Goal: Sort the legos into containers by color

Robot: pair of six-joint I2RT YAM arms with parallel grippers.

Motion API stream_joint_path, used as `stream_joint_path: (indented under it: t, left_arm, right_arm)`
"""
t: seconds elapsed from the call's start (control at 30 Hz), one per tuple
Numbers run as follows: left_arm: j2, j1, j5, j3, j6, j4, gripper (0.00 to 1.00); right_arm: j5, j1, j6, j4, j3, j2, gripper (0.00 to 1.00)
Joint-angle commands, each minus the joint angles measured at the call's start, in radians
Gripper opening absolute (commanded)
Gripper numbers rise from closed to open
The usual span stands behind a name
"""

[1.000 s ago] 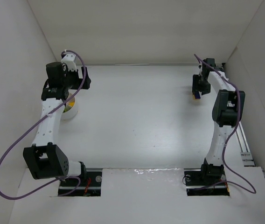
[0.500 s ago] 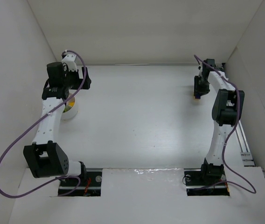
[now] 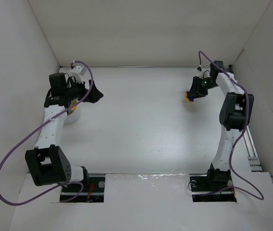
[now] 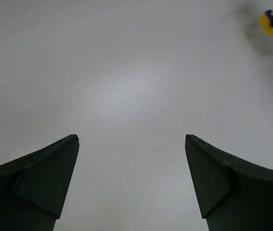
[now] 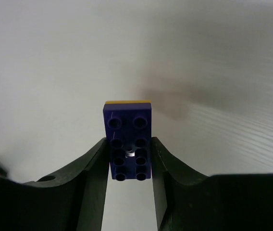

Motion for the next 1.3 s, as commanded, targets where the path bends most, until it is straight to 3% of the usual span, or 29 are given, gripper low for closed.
stream_joint_path:
  t: [0.0, 0.13, 0.4, 0.6, 0.97, 1.27]
  left_arm:
    - [0.0, 0.038, 0.416, -0.006, 0.004, -0.02, 0.9]
    - [0.084, 0.038, 0.606, -0.037, -0.141, 0.01, 0.85]
    - [0.037, -0.077, 0.591, -0.142, -0.462, 0.346, 0.84]
    - [0.002, -0.126, 0.545, -0.235, -0.665, 0.646, 0.82]
    - [0.014, -0.246, 0.487, -0.255, -0.772, 0.828, 0.71]
    - [0.032, -0.278, 0.487, -0.255, -0.815, 0.9, 0.67]
  right_arm:
    - [-0.488, 0.043, -0.045, -0.094, 0.039, -0.076, 0.0]
    - [-0.739, 0.141, -0.079, -0.148, 0.082, -0.076, 0.0]
    - [-0.968, 0.339, -0.088, -0.225, 0.242, -0.044, 0.0]
    - [-0.994, 0.443, -0.034, -0.194, 0.276, -0.026, 0.0]
    - [-0.943, 0.541, 0.245, 0.065, 0.23, -0.064, 0.0]
    - [-0.924, 0.571, 0.279, 0.097, 0.23, -0.082, 0.0]
